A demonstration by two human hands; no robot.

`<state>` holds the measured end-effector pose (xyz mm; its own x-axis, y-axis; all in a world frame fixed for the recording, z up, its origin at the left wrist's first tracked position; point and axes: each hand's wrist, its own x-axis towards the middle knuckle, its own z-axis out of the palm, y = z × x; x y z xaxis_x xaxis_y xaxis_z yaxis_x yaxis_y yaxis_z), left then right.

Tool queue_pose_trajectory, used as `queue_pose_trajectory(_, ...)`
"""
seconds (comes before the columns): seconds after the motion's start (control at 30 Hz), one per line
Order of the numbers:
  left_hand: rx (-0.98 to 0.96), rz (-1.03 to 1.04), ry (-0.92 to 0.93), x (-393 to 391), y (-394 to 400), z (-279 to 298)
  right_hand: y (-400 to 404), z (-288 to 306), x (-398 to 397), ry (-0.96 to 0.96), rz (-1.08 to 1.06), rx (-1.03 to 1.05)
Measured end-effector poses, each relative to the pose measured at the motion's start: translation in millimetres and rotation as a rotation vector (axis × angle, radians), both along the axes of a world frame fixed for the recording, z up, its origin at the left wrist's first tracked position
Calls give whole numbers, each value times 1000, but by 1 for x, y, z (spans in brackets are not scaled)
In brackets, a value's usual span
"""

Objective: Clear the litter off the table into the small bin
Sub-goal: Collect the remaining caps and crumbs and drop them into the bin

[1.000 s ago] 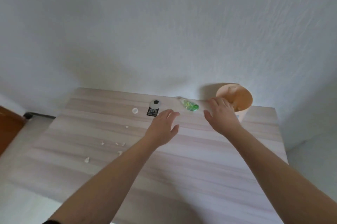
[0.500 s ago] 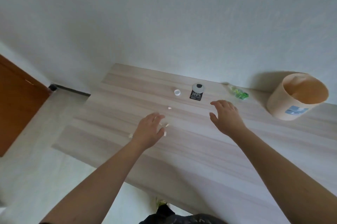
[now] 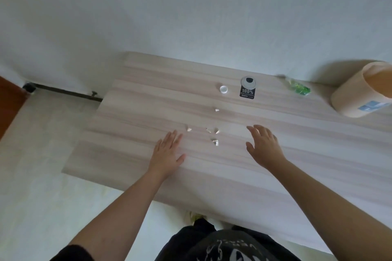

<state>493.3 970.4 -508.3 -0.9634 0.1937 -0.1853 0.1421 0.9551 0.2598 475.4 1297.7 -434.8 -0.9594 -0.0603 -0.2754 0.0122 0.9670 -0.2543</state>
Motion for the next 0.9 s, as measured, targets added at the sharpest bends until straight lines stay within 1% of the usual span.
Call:
queue_pose_trajectory(0.13, 103, 134, 21, -10, 11, -11, 7, -3, 5, 21, -49, 15)
queue_pose_trajectory(0.23, 82, 85, 43, -17, 34, -16, 12, -7, 9, 23, -71, 17)
queue_pose_trajectory(0.37, 125, 13, 44, -28, 79, -18, 24, -14, 10, 23, -110, 3)
queue_pose_trajectory(0.47, 134, 30, 46, -41, 110, -20, 36, -18, 6, 31, -115, -15)
queue_pose_trajectory(0.67, 10, 69, 35, -85, 146, -28, 68, -27, -23, 57, -109, -45)
queue_pose_trajectory(0.9, -27, 48, 87, -137, 166, -35, 113, -38, -75, 68, -112, -64)
